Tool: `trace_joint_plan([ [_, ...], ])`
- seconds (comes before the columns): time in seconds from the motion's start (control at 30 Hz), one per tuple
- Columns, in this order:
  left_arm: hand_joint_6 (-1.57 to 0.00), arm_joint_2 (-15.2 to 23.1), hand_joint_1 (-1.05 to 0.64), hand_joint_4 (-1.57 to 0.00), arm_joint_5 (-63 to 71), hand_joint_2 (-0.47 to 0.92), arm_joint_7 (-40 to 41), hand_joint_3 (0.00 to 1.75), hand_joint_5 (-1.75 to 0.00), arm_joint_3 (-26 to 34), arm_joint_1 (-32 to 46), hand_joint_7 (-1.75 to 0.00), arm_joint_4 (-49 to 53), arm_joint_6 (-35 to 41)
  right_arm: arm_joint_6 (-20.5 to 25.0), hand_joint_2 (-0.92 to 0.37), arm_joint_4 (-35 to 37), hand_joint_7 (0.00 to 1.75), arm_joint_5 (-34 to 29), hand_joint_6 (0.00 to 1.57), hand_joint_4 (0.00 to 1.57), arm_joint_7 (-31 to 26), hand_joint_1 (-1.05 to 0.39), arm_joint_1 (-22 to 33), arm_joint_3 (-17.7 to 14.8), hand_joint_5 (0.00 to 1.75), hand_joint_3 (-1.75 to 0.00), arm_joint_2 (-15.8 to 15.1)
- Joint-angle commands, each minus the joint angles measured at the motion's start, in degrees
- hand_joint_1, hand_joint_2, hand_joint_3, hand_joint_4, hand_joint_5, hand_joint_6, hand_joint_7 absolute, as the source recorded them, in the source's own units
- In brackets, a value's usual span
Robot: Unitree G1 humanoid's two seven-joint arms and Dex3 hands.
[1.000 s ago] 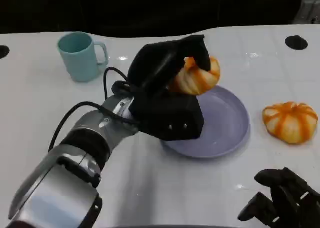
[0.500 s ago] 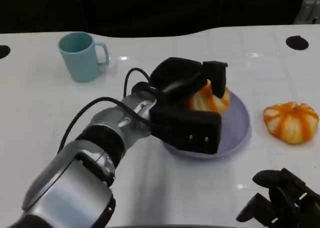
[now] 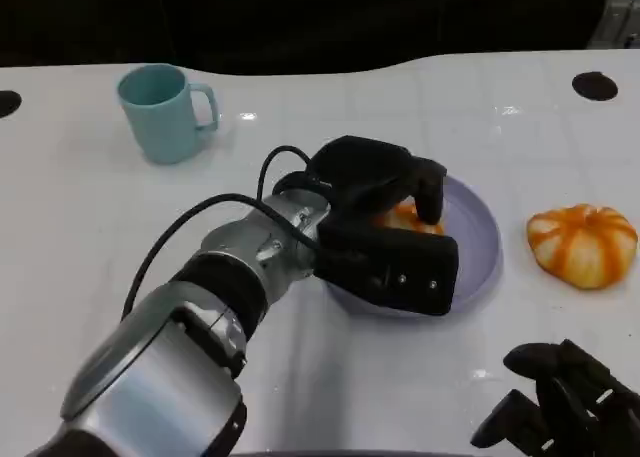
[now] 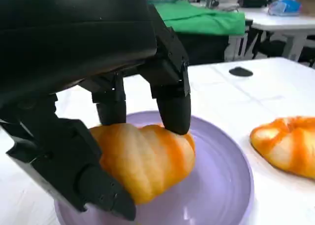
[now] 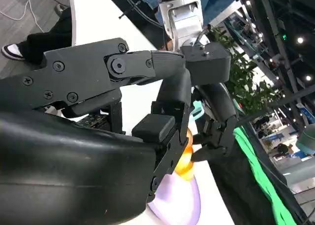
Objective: Grasp the bread from the table and place it into the plate.
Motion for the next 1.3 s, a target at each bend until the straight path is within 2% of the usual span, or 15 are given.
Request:
trace_joint_plan([
  [0.03, -0.67, 0.30, -0.32, -0.57, -0.14, 0.92, -2.71, 0.13, -0.48, -0.16, -2.03, -0.07, -0.23, 0.71, -0.55, -0.92, -0.74, 0.84, 0.24, 0.71, 0.60, -0.33, -0.52, 0.26, -0.10, 1.42, -0.22, -0.38],
  [0.13, -0.41, 0.09, -0.50, -0.33, 0.47, 0.92, -5.31, 0.22, -0.27, -0.86, -2.57, -0.01, -0.21, 2.04, -0.60, -0.92, -0.65, 0.83, 0.35, 0.71, 0.61, -0.19, -0.52, 0.19, -0.11, 1.41, -0.22, -0.35],
  [0.23, -0.23, -0.13, -0.69, -0.16, 0.83, 0.92, -6.56, 0.34, -0.14, -1.42, -2.85, 0.00, -0.37, 3.26, -0.74, -0.92, -0.26, 0.83, 0.40, 0.72, 0.61, 0.07, -0.52, -0.04, -0.23, 1.41, -0.23, -0.39],
  [0.33, -0.11, -0.31, -0.82, -0.04, 1.41, 0.92, -8.08, 0.46, -0.06, -2.34, -3.33, 0.00, -0.53, 4.94, -0.82, -0.92, -0.20, 0.82, 0.23, 0.72, 0.61, 0.03, -0.52, -0.12, -0.23, 1.41, -0.22, -0.45],
  [0.43, -0.04, -0.28, -0.94, 0.00, 1.66, 0.92, -9.34, 0.55, -0.01, -2.89, -3.59, 0.00, -0.68, 6.01, -0.88, -0.92, -0.26, 0.82, 0.06, 0.72, 0.61, -0.04, -0.52, -0.14, -0.22, 1.40, -0.23, -0.52],
  [0.6, -0.01, 0.36, -1.00, 0.00, 0.02, 0.92, -11.90, 0.59, 0.00, -1.62, -3.74, 0.00, -1.10, 5.44, -1.17, -0.92, -0.11, 0.82, -0.09, 0.72, 0.61, 0.09, -0.52, -0.21, -0.29, 1.40, -0.23, -0.55],
  [0.8, -0.01, 2.47, -1.01, 0.00, -9.18, 0.92, -23.68, 0.58, 0.00, 6.04, -3.73, 0.00, -2.71, 2.79, -0.75, -0.92, 0.04, 0.82, 0.43, 0.71, 0.61, 0.11, -0.52, -0.42, -0.58, 1.41, -0.23, -0.72],
  [1.1, -0.05, 5.94, -0.97, -0.02, -19.80, 0.92, -31.66, 0.57, -0.01, 15.16, -0.72, -0.02, -5.95, 0.73, -0.57, -0.92, 0.24, 0.83, 0.74, 0.71, 0.60, 0.43, -0.52, -0.68, -0.75, 1.42, -0.23, -0.68],
  [1.3, -0.11, 7.03, -0.91, -0.13, -30.96, 0.92, -40.49, 0.57, -0.08, 23.60, 4.75, -0.05, -8.60, -0.58, -0.97, -0.92, 0.68, 0.85, 0.32, 0.70, 0.59, 0.76, -0.52, -0.90, -0.80, 1.43, -0.24, -0.77],
])
